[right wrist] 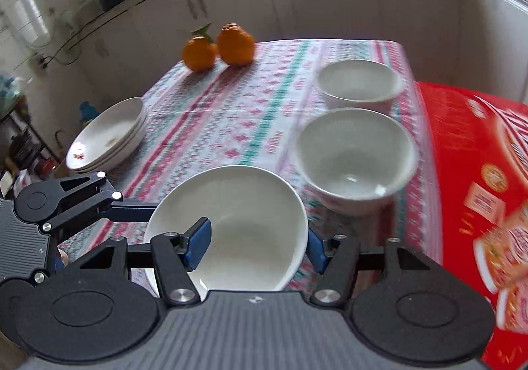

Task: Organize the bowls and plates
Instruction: 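Carry the white bowl and set it on the table with the right gripper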

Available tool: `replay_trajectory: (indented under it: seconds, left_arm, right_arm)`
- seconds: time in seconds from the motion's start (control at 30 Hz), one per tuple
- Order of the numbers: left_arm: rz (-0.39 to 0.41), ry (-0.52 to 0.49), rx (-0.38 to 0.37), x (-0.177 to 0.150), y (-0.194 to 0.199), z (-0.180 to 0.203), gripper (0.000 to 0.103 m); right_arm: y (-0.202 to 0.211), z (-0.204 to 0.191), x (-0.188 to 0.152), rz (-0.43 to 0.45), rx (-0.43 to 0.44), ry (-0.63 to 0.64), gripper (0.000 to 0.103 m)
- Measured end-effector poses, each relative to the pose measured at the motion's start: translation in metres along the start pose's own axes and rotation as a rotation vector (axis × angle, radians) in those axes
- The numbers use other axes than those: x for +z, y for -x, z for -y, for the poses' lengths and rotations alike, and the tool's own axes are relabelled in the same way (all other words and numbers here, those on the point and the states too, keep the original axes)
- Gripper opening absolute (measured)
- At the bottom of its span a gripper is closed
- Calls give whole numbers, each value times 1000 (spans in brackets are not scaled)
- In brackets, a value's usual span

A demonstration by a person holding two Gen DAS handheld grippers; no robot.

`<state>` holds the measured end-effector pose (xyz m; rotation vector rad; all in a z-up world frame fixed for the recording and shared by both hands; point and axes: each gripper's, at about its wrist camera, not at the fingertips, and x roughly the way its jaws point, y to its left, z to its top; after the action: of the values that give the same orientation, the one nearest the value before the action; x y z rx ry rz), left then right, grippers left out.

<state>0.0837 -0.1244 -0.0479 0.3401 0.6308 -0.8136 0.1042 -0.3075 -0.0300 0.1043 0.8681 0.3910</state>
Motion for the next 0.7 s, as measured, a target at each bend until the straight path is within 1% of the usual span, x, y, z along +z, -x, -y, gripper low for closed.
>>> replay_trajectory:
  seconds: [0.27,0.5,0.7]
  left_arm:
    - [-13,61,84,-13,15,-26,81]
    - [-25,109,116,-22,14,-46,81]
    - [-30,125,126,-25,13,-57,81]
  right_arm:
    - [-32,-30,20,-26,64,73,66]
    - [-53,-44,32,-43,91,110,66]
    - [-67,-50,40,-60,91,121,66]
